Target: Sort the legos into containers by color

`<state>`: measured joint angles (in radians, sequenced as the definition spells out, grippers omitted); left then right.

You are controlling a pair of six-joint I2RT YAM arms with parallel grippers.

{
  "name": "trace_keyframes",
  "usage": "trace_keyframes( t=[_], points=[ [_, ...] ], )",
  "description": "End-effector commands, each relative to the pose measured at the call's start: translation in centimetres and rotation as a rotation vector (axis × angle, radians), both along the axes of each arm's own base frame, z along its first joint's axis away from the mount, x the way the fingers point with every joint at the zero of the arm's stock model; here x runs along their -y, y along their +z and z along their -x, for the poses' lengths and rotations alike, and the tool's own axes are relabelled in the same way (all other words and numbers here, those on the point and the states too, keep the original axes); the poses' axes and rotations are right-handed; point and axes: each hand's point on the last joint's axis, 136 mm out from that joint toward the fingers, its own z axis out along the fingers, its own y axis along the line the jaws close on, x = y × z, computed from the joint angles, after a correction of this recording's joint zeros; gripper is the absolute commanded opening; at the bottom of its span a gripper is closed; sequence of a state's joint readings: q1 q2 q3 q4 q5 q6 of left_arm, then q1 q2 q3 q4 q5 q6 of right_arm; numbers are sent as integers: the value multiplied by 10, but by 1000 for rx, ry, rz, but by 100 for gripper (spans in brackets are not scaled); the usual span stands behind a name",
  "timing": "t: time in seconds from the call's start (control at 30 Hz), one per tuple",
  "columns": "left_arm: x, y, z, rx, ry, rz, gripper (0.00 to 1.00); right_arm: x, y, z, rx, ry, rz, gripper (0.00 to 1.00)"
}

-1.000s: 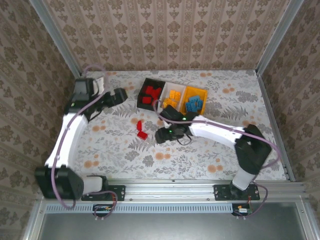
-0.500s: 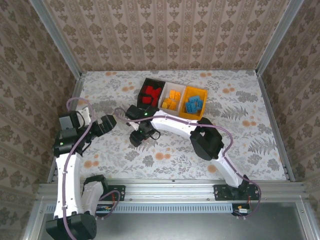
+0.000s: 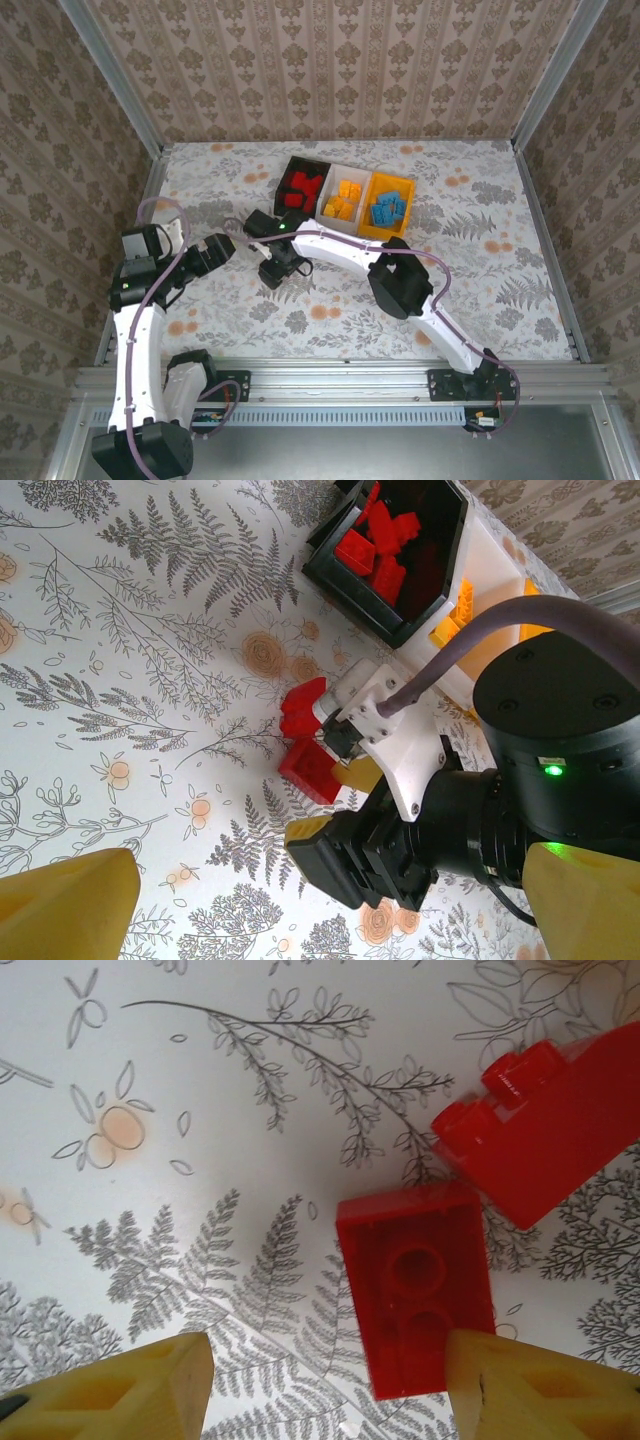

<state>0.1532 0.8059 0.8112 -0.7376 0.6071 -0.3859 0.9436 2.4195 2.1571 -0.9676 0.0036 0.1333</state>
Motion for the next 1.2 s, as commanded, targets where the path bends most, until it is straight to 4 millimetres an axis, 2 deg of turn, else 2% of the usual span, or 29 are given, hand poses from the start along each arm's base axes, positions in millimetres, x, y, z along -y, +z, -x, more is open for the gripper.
trace_keyframes(
  t=[0.0, 0.2, 0.3, 0.67, 0.83, 0.97, 1.17],
  points=[
    [1, 3, 1, 12, -23, -3, 100, 11, -2, -4, 27, -15, 65, 63],
    [-2, 3, -2, 15, -14, -9, 100, 12, 27, -2, 70, -47, -4, 64],
    [-3, 5, -4, 16, -12, -4, 100, 15, 32, -9, 108, -55, -13, 65],
    [-3, 4, -4, 6, -13, -6, 100, 17, -5, -24, 26, -54, 16, 67],
    [-4, 4, -4, 3, -11, -6, 100, 17, -14, -29, 11, -64, 14, 64],
    [-4, 5, -4, 2, -11, -7, 100, 18, -18, -29, 5, -69, 18, 59],
    [-4, 4, -4, -1, -8, -6, 100, 19, -5, -35, 51, -96, 1, 34]
  ],
)
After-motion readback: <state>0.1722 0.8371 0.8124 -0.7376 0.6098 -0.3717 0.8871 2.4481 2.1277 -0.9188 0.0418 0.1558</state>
